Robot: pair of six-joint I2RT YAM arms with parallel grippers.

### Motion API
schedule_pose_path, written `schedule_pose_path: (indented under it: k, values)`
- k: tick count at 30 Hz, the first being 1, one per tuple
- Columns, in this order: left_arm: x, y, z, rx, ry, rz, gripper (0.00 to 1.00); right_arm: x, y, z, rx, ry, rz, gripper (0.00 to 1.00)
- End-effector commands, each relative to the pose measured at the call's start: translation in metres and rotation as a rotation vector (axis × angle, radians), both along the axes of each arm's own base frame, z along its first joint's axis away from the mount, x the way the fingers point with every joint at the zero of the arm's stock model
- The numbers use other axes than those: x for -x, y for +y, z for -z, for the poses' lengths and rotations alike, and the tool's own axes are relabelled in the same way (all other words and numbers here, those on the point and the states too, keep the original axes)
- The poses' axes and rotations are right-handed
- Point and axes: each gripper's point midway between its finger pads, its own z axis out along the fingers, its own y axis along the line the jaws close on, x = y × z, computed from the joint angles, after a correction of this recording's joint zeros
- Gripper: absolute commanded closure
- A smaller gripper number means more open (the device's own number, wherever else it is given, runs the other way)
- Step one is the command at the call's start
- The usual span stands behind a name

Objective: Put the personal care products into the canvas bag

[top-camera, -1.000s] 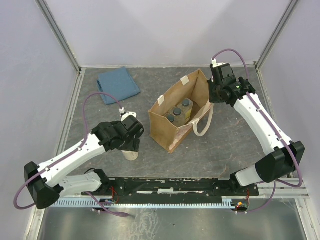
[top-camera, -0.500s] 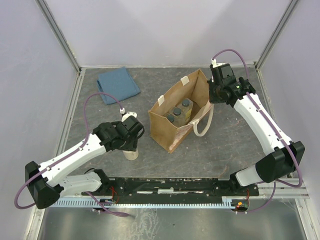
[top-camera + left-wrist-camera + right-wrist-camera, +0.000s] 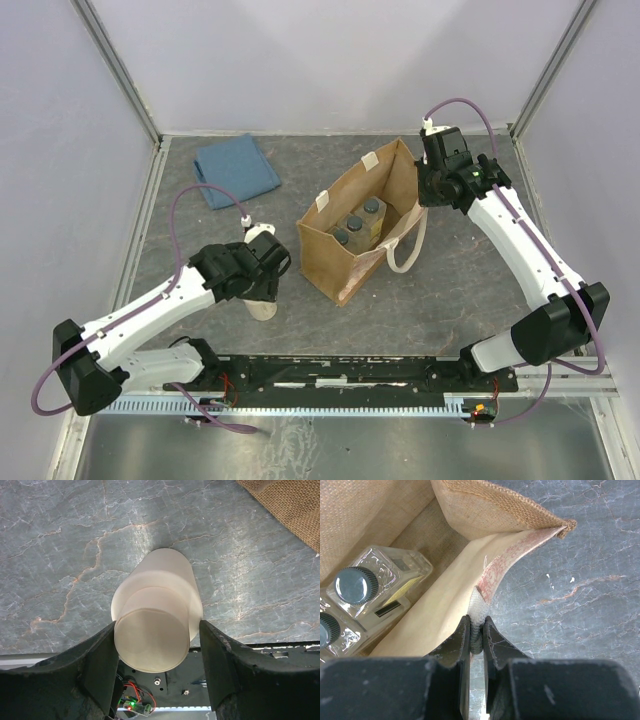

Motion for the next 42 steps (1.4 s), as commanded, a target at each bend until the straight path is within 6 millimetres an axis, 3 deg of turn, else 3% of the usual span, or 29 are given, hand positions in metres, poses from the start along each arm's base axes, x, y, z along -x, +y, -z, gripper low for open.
schedule_pose_path:
  k: [1, 10, 14, 18, 24, 36, 39, 42]
  values:
    - [-0.011, -0.004, -0.002, 0.003, -0.041, -0.02, 0.31, 0.002, -0.002, 0.0, 0.011, 0.003, -0.005, 1.0]
    - [-0.015, -0.004, -0.005, -0.008, -0.053, -0.019, 0.6, 0.003, -0.004, -0.001, 0.016, 0.001, -0.008, 1.0]
    - [-0.015, -0.004, -0.008, 0.0, -0.059, -0.023, 0.77, 0.004, -0.003, -0.001, 0.015, 0.001, -0.01, 1.0]
    - [-0.02, -0.01, -0.027, 0.047, -0.098, -0.013, 0.97, 0.004, -0.004, 0.0, 0.018, 0.005, -0.01, 1.0]
    - [-0.039, -0.026, -0.092, 0.138, -0.224, 0.027, 0.97, 0.007, -0.001, 0.0, 0.003, 0.007, -0.022, 1.0]
    - [-0.088, -0.045, -0.271, 0.202, -0.572, 0.113, 0.97, 0.012, -0.004, 0.001, 0.008, 0.016, -0.017, 1.0]
    - [-0.102, -0.054, -0.308, 0.201, -0.65, 0.134, 0.97, 0.014, -0.004, -0.001, 0.004, 0.015, -0.018, 1.0]
    - [-0.114, -0.072, -0.324, 0.226, -0.688, 0.177, 0.97, 0.014, -0.003, -0.001, 0.004, 0.019, -0.02, 1.0]
